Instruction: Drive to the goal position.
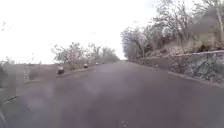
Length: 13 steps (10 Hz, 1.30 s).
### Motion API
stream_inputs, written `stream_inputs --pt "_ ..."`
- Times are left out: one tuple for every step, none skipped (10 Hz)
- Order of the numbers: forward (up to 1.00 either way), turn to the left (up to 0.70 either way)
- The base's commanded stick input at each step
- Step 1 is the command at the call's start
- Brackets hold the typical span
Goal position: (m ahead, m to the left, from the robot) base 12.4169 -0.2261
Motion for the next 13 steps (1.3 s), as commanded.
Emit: stream_inputs --pt "0.70 0.00" --pt "0.70 0.02" --pt "0.70 0.02" --pt "0.70 0.02" --pt "0.70 0.02" --pt "0.70 0.02" --pt "0.70 0.00" --pt "0.70 0.01" --pt "0.70 0.02" --pt "0.70 0.00" --pt "0.70 0.01" --pt "0.70 0.02" --pt "0.70 0.02"
